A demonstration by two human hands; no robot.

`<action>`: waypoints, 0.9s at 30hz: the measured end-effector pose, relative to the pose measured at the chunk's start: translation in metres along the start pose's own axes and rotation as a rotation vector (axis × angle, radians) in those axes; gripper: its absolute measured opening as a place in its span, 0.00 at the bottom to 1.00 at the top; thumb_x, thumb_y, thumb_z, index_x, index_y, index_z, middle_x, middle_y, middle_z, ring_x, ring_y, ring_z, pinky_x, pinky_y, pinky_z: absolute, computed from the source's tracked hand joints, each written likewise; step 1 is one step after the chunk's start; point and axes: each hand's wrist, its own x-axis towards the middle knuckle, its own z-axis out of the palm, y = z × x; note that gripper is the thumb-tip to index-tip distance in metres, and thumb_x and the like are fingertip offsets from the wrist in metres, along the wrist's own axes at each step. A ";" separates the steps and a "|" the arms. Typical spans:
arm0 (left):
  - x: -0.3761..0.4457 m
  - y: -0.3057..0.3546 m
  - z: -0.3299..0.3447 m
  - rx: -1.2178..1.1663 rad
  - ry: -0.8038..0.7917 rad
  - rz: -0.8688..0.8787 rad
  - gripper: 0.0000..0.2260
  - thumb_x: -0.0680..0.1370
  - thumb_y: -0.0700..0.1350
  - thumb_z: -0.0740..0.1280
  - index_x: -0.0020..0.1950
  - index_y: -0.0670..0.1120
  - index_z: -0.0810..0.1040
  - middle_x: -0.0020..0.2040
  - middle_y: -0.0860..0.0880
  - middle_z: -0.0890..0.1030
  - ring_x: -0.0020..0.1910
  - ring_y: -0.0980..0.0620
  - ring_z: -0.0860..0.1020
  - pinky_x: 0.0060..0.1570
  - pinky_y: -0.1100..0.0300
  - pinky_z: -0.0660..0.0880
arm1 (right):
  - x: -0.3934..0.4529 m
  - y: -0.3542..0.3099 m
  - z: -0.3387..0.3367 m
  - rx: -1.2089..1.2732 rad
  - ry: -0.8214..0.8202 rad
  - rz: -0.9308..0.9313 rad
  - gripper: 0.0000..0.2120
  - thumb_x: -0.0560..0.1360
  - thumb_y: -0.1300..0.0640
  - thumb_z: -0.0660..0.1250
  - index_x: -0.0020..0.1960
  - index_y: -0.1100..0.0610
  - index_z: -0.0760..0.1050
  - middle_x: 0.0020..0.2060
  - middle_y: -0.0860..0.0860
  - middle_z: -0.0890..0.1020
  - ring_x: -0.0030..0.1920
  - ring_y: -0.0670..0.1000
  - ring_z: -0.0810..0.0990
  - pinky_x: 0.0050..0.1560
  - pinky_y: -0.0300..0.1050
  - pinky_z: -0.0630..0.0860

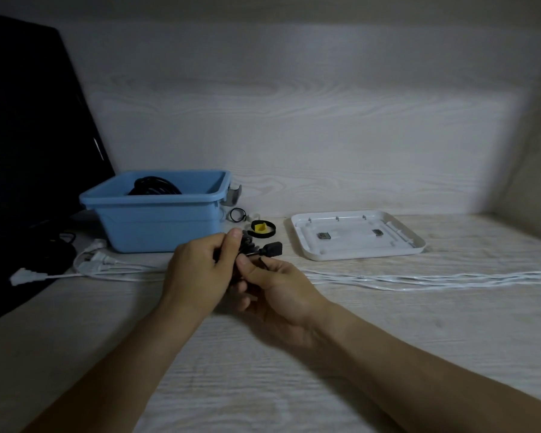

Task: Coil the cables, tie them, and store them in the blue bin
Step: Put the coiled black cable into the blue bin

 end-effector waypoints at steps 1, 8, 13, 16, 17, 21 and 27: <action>0.000 0.001 0.000 0.039 -0.040 -0.002 0.24 0.81 0.62 0.55 0.31 0.50 0.74 0.26 0.51 0.77 0.26 0.53 0.76 0.29 0.53 0.75 | 0.001 0.000 -0.001 0.005 0.029 -0.011 0.08 0.80 0.61 0.65 0.44 0.61 0.79 0.35 0.55 0.76 0.30 0.45 0.74 0.29 0.37 0.71; -0.005 0.008 0.006 -0.547 -0.361 -0.265 0.13 0.84 0.42 0.57 0.53 0.41 0.80 0.34 0.46 0.80 0.32 0.51 0.79 0.35 0.61 0.76 | 0.004 -0.010 -0.012 0.064 0.137 -0.045 0.07 0.81 0.62 0.62 0.47 0.61 0.77 0.34 0.54 0.75 0.30 0.46 0.72 0.29 0.37 0.71; -0.006 0.010 0.005 -0.505 -0.200 -0.210 0.10 0.81 0.38 0.64 0.49 0.51 0.84 0.40 0.48 0.86 0.36 0.59 0.83 0.37 0.71 0.75 | 0.007 -0.008 -0.016 0.016 0.142 -0.068 0.09 0.80 0.63 0.63 0.44 0.62 0.79 0.32 0.55 0.76 0.31 0.48 0.75 0.32 0.37 0.74; -0.003 0.001 0.003 -0.481 -0.203 -0.263 0.07 0.79 0.41 0.68 0.53 0.48 0.85 0.44 0.49 0.87 0.44 0.56 0.84 0.45 0.68 0.77 | 0.006 -0.009 -0.016 -0.013 0.180 -0.104 0.08 0.78 0.65 0.65 0.43 0.62 0.81 0.32 0.55 0.79 0.32 0.48 0.77 0.32 0.37 0.75; -0.001 0.000 0.003 -0.493 -0.196 -0.298 0.07 0.78 0.41 0.69 0.54 0.47 0.85 0.44 0.49 0.87 0.46 0.55 0.84 0.48 0.66 0.78 | 0.005 -0.010 -0.016 -0.043 0.204 -0.118 0.06 0.78 0.65 0.66 0.45 0.62 0.81 0.32 0.54 0.81 0.32 0.47 0.78 0.32 0.37 0.75; -0.004 0.000 0.002 -0.534 -0.114 -0.350 0.05 0.74 0.40 0.73 0.48 0.48 0.85 0.43 0.50 0.87 0.44 0.54 0.85 0.46 0.66 0.79 | -0.001 -0.009 -0.012 -0.152 0.298 -0.164 0.03 0.77 0.66 0.68 0.48 0.64 0.81 0.33 0.55 0.84 0.32 0.46 0.82 0.32 0.36 0.76; -0.006 0.003 0.008 -0.535 0.010 -0.362 0.02 0.74 0.40 0.74 0.43 0.46 0.84 0.39 0.48 0.86 0.39 0.55 0.85 0.41 0.67 0.79 | 0.002 -0.005 -0.008 -0.251 0.416 -0.280 0.07 0.76 0.63 0.71 0.47 0.69 0.81 0.31 0.56 0.84 0.32 0.47 0.82 0.33 0.37 0.77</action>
